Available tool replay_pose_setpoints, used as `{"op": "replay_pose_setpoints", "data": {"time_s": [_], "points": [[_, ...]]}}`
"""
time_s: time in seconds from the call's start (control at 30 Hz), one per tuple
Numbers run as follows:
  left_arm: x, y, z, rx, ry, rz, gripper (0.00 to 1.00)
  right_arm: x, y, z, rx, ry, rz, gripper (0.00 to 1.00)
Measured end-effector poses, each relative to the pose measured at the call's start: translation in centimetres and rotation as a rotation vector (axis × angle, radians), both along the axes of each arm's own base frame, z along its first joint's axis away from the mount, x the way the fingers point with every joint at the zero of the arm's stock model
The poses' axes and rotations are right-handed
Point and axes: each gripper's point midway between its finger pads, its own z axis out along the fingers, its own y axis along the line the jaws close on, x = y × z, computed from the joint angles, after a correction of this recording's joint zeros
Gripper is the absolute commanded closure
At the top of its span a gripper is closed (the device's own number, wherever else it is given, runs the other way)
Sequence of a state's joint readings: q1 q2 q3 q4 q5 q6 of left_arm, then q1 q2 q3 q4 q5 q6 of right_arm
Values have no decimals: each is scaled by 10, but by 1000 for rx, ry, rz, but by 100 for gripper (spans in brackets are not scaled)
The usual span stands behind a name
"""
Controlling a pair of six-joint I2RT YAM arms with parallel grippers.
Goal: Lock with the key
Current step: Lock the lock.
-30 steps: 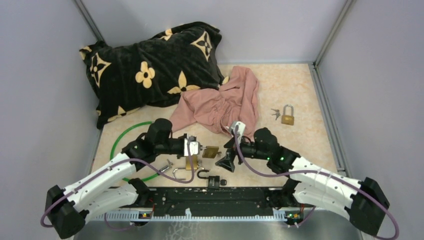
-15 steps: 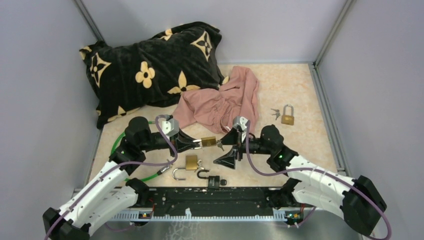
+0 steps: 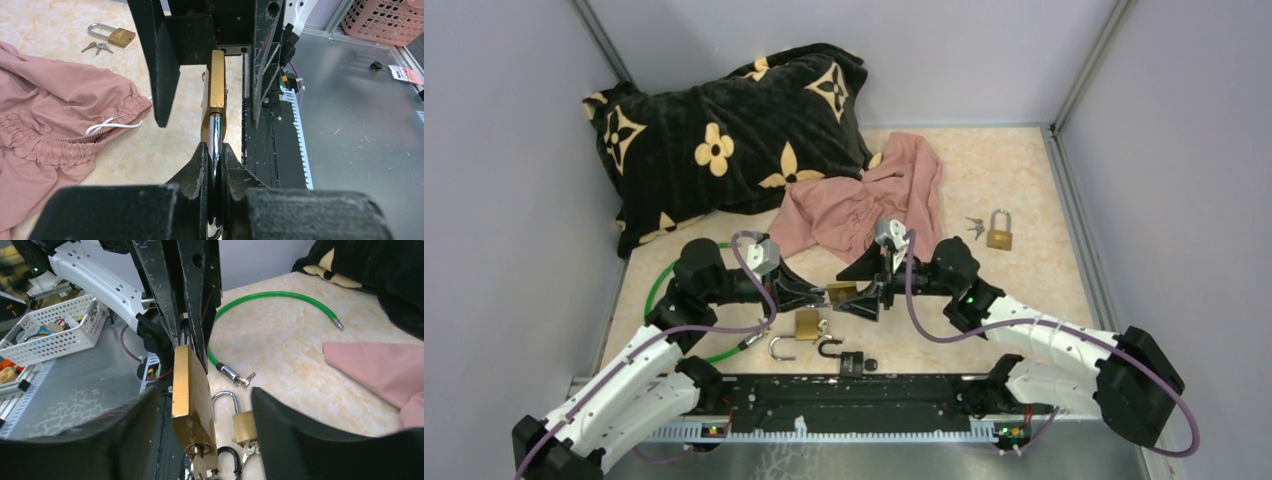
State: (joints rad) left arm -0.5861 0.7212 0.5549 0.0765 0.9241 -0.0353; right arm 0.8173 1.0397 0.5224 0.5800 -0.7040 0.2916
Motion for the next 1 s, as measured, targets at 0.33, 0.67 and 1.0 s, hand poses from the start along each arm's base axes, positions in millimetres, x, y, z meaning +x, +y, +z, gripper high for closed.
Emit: {"op": "replay_pose_setpoints", "data": {"time_s": [0.33, 0.67, 1.0], "points": [[1, 1, 2, -18, 6, 3, 100, -10, 8, -1, -2, 31, 56, 100], [4, 4, 9, -63, 31, 40, 74, -7, 7, 6, 25, 114, 39, 100], [8, 17, 15, -127, 55, 115, 80, -1, 1, 22, 73, 145, 2, 100]]}}
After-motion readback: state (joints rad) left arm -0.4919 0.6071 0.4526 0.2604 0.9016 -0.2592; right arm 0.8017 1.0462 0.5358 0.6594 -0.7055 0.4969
